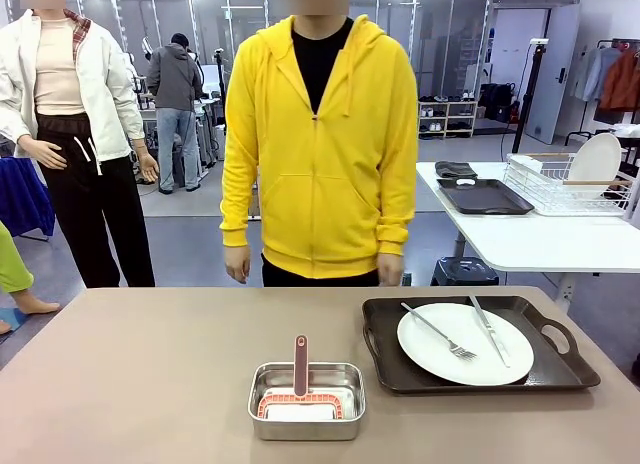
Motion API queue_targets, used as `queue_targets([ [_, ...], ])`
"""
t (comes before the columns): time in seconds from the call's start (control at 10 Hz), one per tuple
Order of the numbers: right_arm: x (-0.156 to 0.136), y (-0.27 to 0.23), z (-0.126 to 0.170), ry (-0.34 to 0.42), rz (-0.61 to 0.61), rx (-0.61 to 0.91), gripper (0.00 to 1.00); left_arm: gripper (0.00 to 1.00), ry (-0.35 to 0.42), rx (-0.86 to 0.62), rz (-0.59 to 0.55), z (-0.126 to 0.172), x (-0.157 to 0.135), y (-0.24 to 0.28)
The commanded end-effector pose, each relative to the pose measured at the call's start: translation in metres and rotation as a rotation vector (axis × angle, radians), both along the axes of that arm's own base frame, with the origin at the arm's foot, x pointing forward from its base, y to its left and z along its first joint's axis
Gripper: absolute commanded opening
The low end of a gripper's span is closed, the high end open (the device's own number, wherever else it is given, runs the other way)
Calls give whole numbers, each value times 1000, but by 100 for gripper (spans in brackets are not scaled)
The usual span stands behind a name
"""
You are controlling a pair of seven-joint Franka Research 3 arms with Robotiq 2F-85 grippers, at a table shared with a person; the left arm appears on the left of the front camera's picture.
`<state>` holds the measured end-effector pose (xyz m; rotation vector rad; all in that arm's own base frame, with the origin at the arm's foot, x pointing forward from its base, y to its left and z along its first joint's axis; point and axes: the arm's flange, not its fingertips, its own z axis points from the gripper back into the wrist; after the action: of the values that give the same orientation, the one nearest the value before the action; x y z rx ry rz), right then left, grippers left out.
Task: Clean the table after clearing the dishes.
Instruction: When the right (or left) Handle tray is removed, use the right hand (or left hand) to clean the right (or left) side of the table with the Lint Roller.
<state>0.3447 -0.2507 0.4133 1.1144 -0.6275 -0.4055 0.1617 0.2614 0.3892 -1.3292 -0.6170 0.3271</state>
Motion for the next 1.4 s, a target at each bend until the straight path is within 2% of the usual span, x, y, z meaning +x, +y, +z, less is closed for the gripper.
queue_targets([
  [0.0,-2,0,2,-11,14,-8,100,100,-13,-12,4,2,0,1],
  [1.3,-2,0,2,-11,14,-8,100,100,-13,-12,4,2,0,1],
])
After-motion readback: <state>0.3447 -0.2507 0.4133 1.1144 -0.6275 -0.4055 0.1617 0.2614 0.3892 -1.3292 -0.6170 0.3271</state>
